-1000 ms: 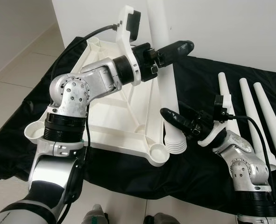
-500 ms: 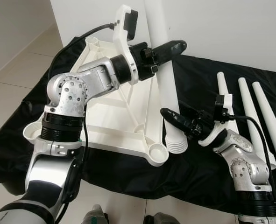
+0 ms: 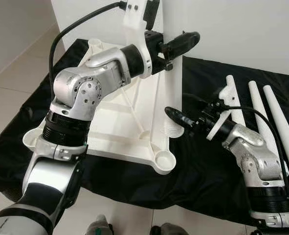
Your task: Building children table
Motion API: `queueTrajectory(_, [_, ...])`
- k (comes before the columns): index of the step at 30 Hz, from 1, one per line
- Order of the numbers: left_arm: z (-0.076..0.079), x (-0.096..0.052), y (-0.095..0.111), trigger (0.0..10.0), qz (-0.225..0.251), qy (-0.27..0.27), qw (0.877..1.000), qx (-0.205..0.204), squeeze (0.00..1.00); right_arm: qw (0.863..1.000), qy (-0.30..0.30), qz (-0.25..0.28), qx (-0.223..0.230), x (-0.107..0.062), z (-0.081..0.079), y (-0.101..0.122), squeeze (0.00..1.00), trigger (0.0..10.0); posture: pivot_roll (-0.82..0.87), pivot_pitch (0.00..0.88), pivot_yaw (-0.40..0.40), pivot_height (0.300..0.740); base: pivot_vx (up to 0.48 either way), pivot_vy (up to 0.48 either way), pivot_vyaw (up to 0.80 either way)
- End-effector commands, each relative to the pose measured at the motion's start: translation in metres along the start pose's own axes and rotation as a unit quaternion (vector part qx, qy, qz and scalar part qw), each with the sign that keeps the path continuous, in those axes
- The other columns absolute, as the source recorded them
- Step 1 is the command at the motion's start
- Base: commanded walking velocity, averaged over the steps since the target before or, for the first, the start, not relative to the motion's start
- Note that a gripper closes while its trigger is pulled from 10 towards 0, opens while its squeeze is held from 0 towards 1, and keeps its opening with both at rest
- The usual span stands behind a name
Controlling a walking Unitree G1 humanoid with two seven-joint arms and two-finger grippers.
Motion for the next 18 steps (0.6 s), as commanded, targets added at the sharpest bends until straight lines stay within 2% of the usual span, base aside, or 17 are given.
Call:
queueTrajectory(1, [0.025, 0.003, 0.01, 10.0, 0.006, -0.086, 0.996, 0.029, 0.0, 1.0, -0.01, -0.017, -0.014, 0.0, 0.003, -0.001, 0.0, 10.0, -0.01, 0.0, -0.032, 0.74, 0.0, 0.0, 0.0])
queueTrajectory(5, [0.026, 0.003, 0.009, 10.0, 0.007, -0.087, 0.995, 0.036, 0.0, 0.999, 0.003, -0.018, -0.037, 0.004, 0.0, 0.004, 0.0, 10.0, -0.01, 0.0, -0.033, 0.74, 0.0, 0.0, 0.0])
queueTrajectory(8, [0.029, 0.004, 0.007, 10.0, 0.011, -0.092, 0.995, 0.04, 0.0, 0.998, 0.015, -0.02, -0.064, 0.013, -0.003, 0.008, 0.0, 10.0, -0.02, 0.0, -0.034, 0.74, 0.0, 0.0, 0.0])
queueTrajectory(18, [0.033, 0.005, 0.005, 10.0, 0.012, -0.102, 0.994, 0.042, 0.0, 0.996, 0.025, -0.011, -0.085, 0.03, -0.006, 0.019, 0.0, 10.0, -0.01, 0.0, -0.042, 0.74, 0.0, 0.0, 0.0])
Point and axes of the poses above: a point about 5 cm out from each wrist's last joint towards the gripper, its own x axis pointing out of the wrist towards the gripper, its own y axis along the axis of the wrist's last joint, z = x × y, the point moved 4 cm from there along x, pointing out of the wrist towards the gripper, and after that the axes turned 4 degrees about -x, right-handed, at the moved point
